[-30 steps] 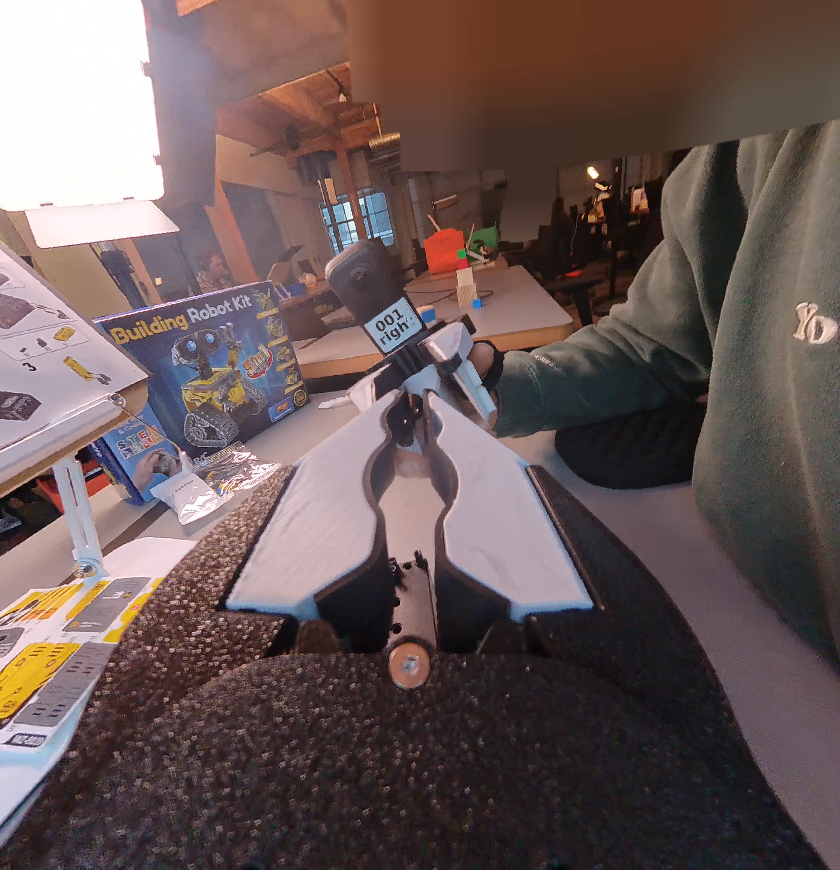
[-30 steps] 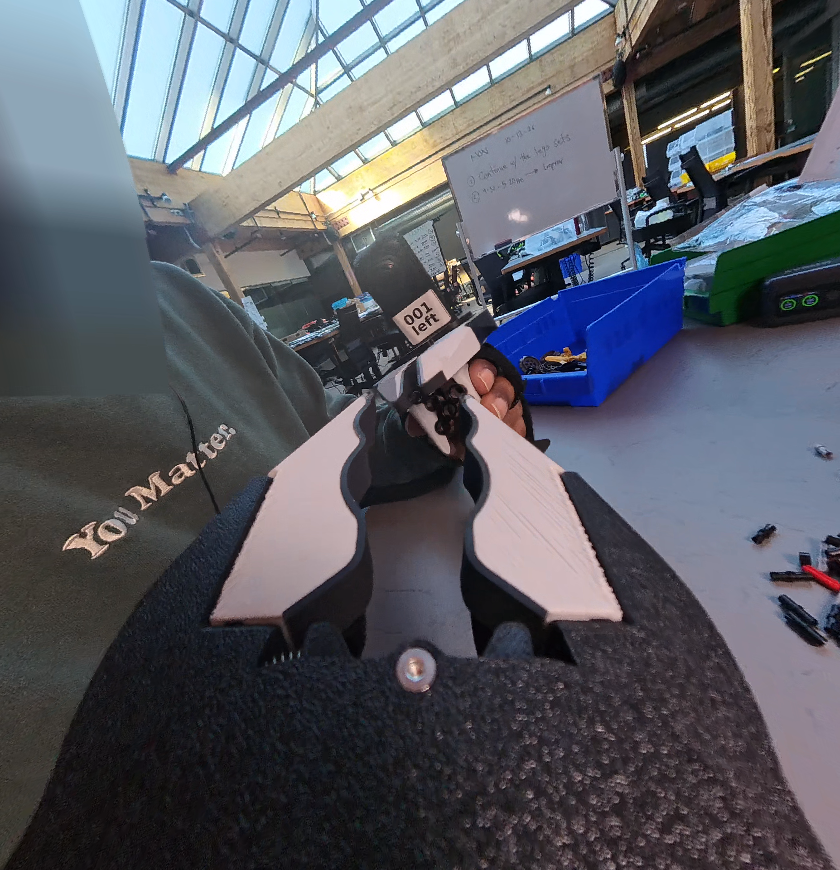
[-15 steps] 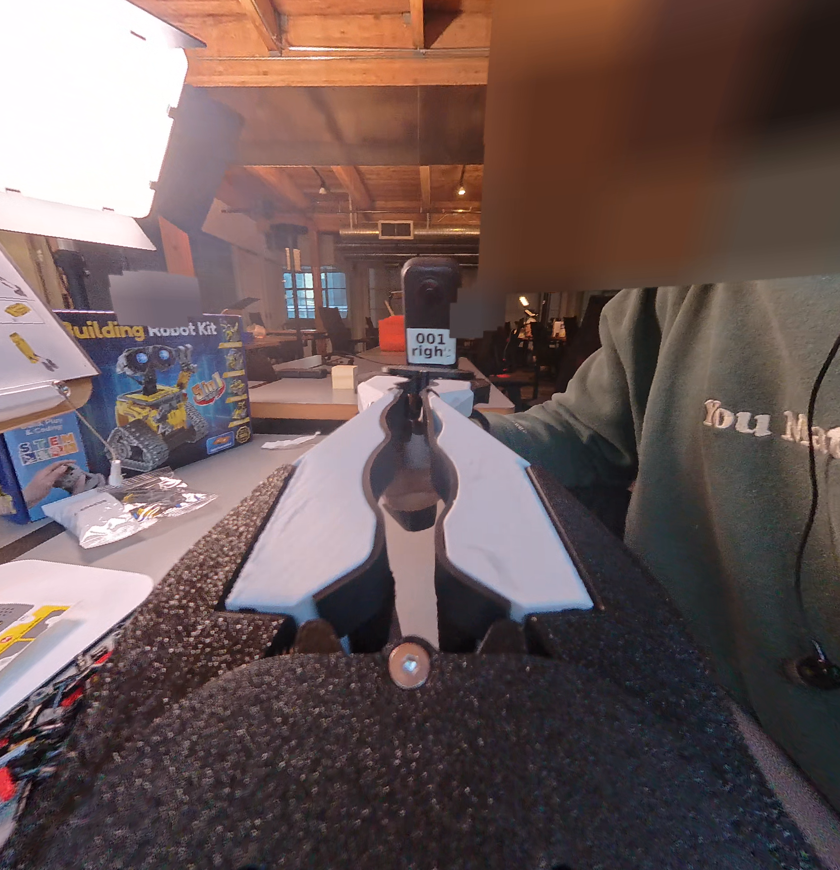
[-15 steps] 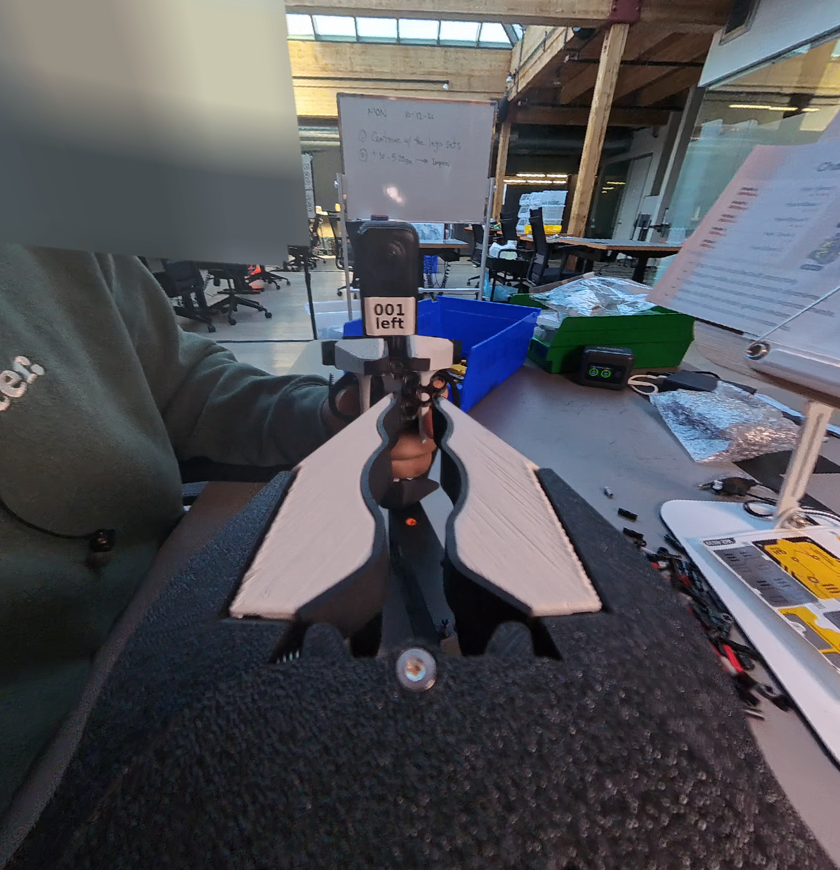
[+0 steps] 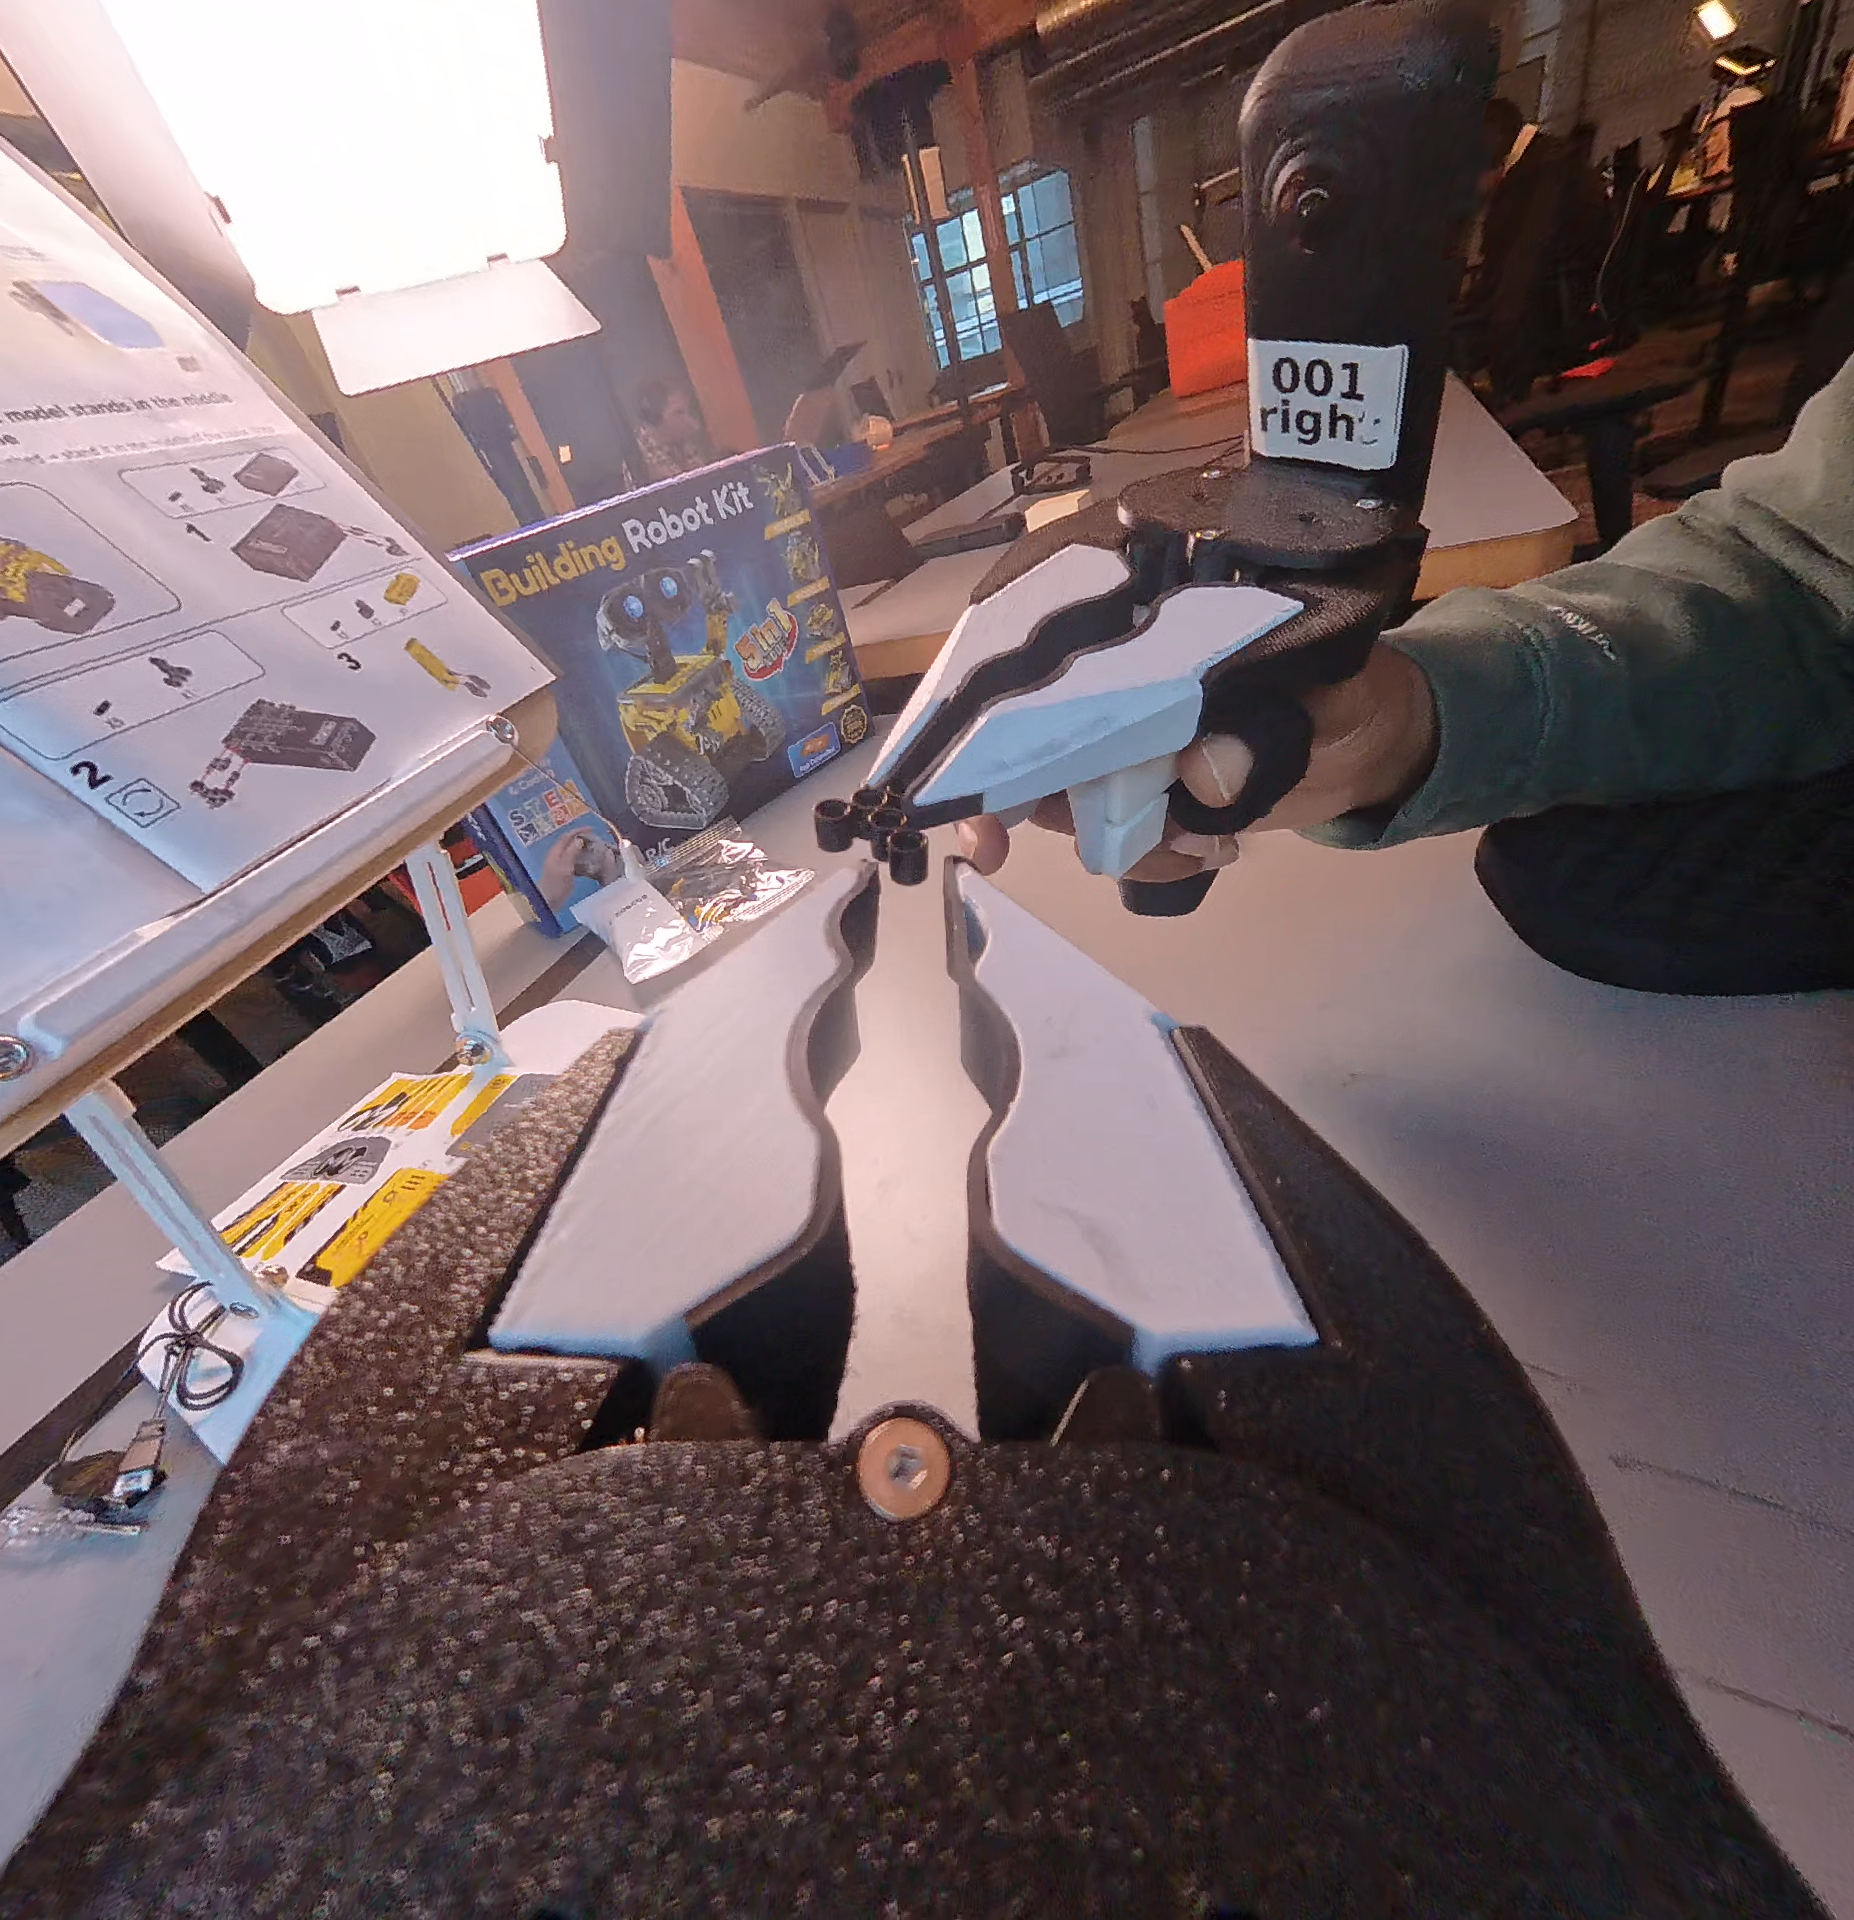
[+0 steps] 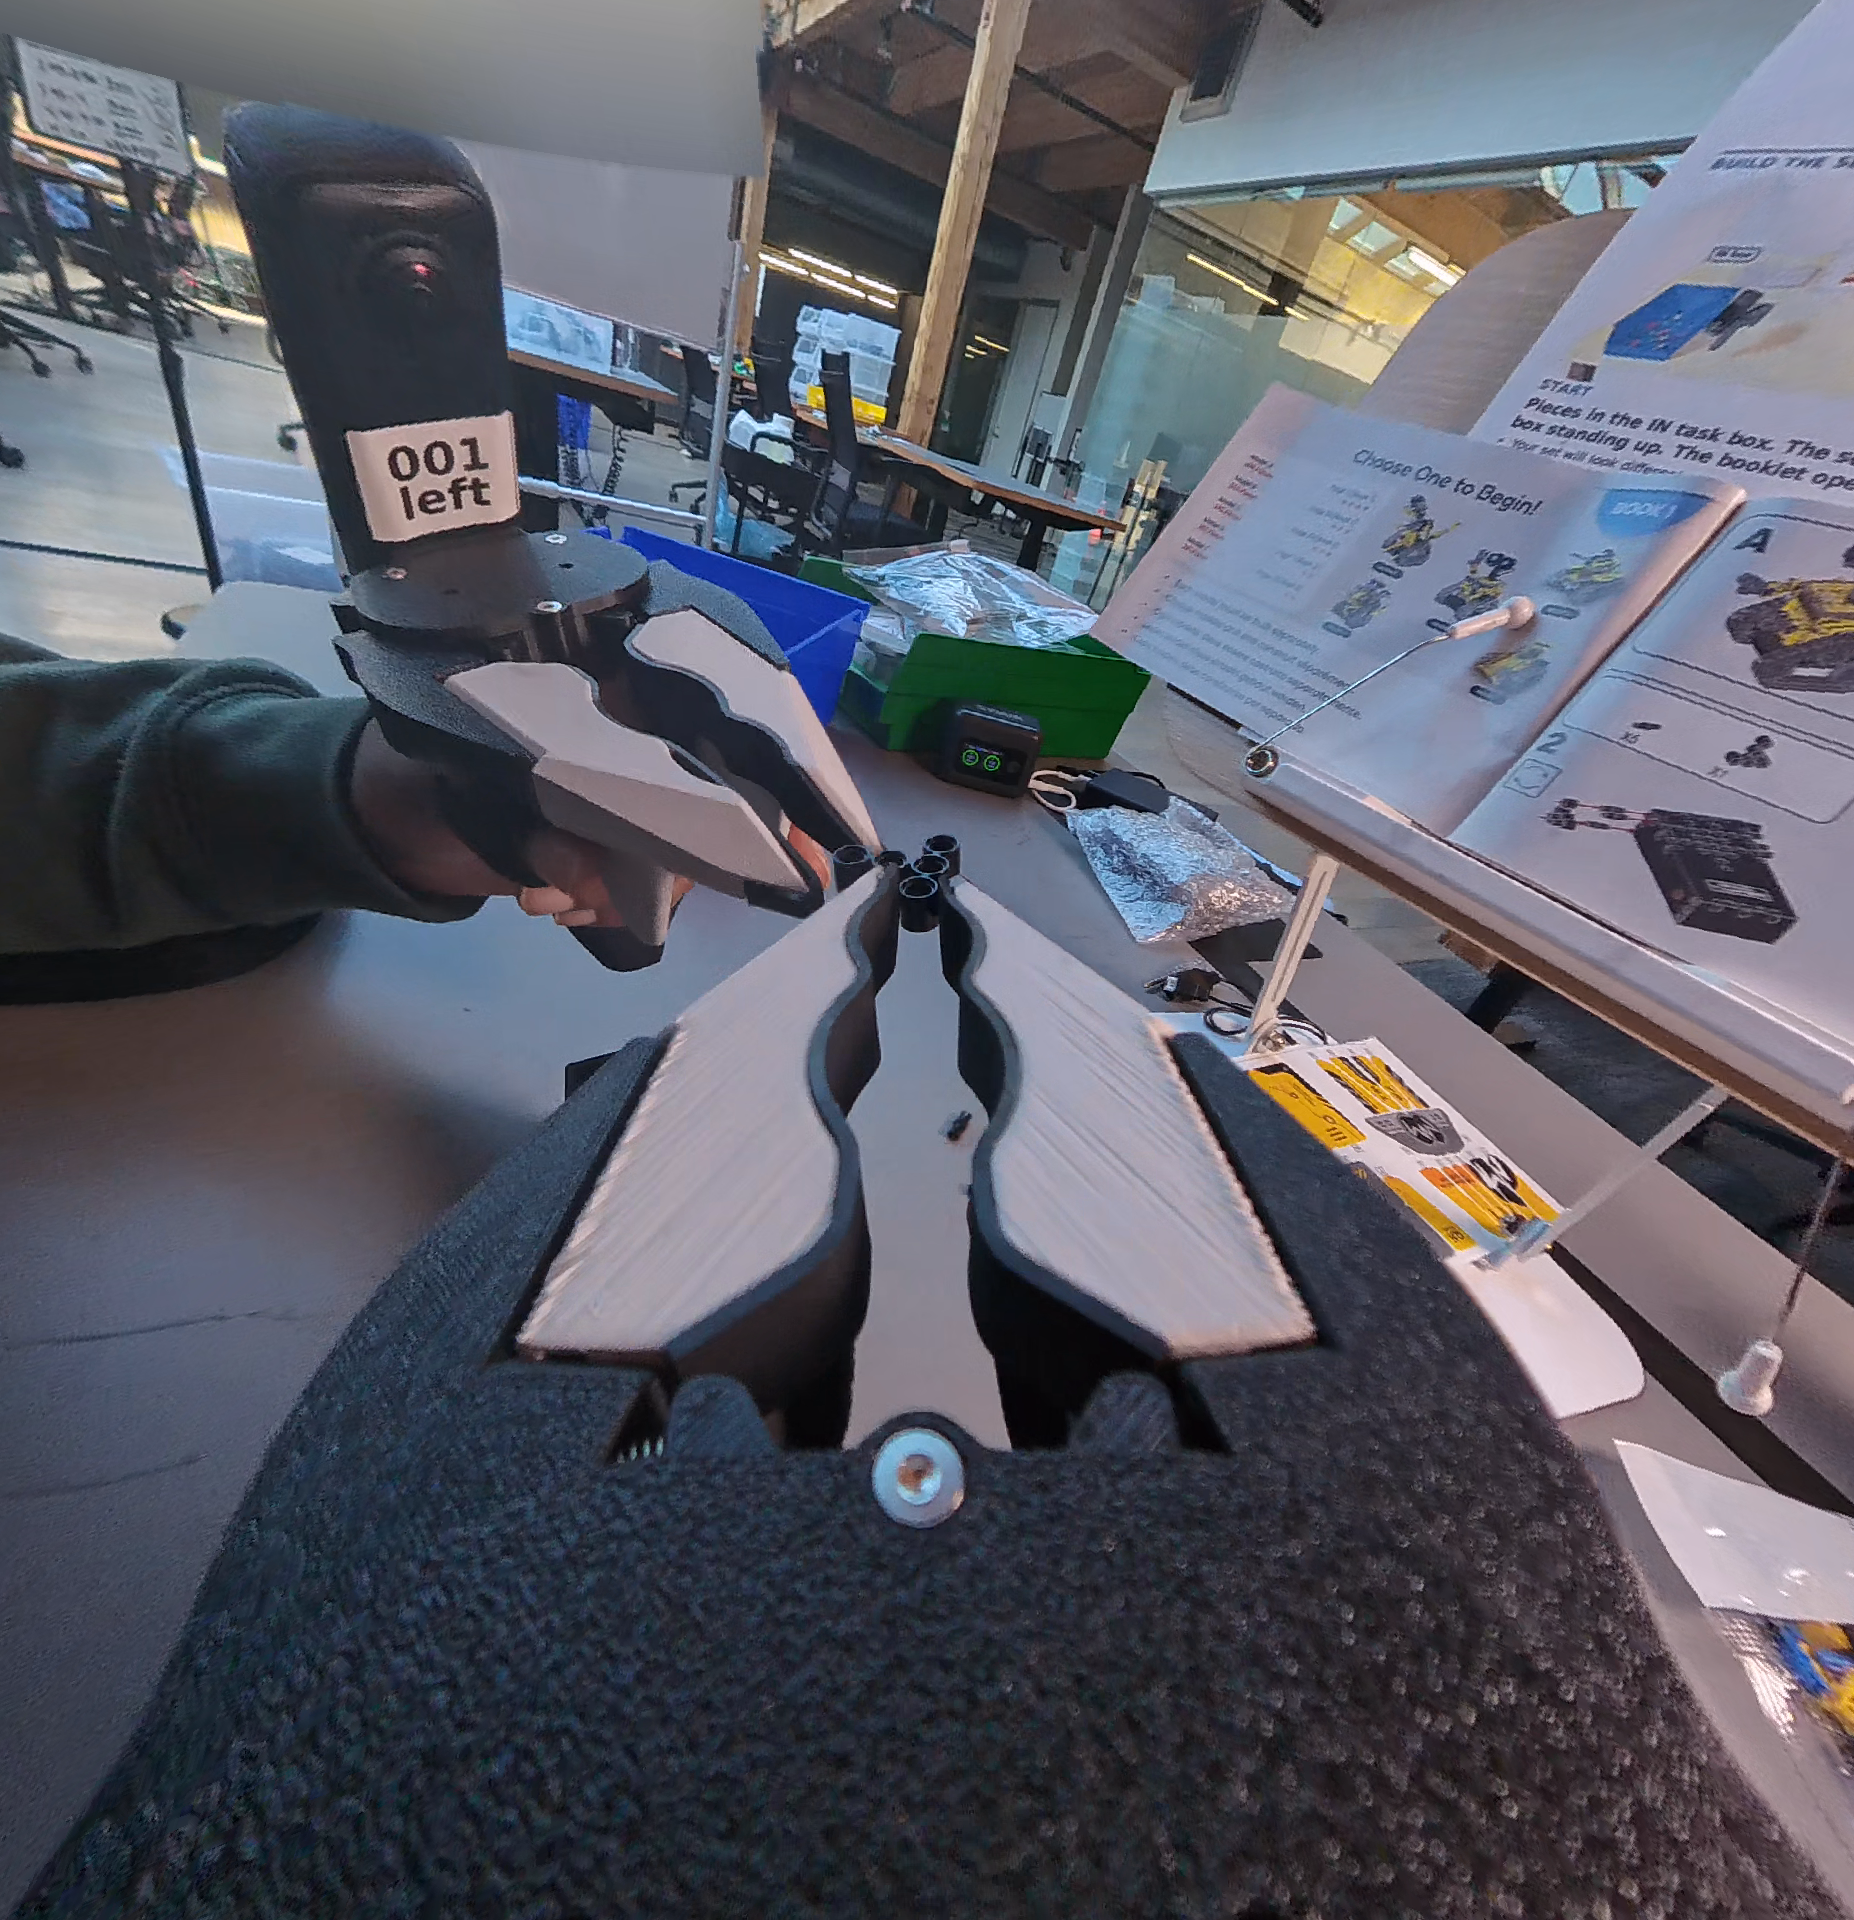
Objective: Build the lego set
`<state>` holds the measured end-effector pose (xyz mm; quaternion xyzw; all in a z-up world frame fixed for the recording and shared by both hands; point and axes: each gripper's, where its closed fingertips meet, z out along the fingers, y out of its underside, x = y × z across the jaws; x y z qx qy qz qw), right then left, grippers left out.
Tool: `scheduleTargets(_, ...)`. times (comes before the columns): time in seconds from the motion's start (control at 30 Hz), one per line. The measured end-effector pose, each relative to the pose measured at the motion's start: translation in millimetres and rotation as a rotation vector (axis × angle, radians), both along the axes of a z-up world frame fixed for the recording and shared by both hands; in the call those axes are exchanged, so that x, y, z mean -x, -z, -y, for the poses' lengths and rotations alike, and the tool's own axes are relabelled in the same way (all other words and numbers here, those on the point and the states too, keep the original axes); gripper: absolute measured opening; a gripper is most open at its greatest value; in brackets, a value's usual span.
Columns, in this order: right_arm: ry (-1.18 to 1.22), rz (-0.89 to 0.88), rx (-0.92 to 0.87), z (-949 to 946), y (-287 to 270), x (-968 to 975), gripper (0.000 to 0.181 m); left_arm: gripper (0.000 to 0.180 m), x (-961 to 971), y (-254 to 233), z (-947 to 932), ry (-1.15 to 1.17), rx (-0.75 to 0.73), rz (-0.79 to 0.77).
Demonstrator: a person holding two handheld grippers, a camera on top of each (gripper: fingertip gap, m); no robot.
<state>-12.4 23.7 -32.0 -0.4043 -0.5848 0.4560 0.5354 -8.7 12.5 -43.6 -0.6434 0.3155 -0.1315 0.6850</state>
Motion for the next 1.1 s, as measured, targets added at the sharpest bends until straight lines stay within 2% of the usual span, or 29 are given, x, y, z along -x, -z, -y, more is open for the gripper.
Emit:
scheduleTargets(0.2,0.035,-0.01,-0.033,0.3,3.3,3.3,0.005,0.008,1.2,2.3,-3.9,-0.002,0.037,0.049)
scheduleTargets(0.33,0.019,-0.024,-0.019,1.9,2.7,2.2,0.005,0.007,0.3,3.5,-2.8,-0.003,0.041,0.025)
scheduleTargets(0.5,-0.114,-0.032,0.083,8.8,3.2,-1.1,0.007,0.007,1.8,4.4,1.9,0.024,0.028,-0.002)
scheduleTargets(0.6,-0.167,-0.054,0.13,-6.1,-3.2,-6.8,0.015,0.007,12.3,4.3,2.1,0.002,0.016,-0.003)
scheduleTargets(0.73,0.123,-0.129,0.045,-101.6,-29.6,-5.8,0.008,0.007,36.1,9.5,-4.9,-0.094,-0.003,-0.023)
scheduleTargets(0.87,0.422,-0.197,0.06,-204.1,-56.5,-7.5,0.004,0.006,64.3,20.2,-16.4,-0.246,-0.037,-0.07)
scheduleTargets(1.1,0.579,-0.177,0.015,-284.5,-63.5,7.5,0.0,0.006,83.8,38.4,-24.9,-0.311,-0.008,-0.082)
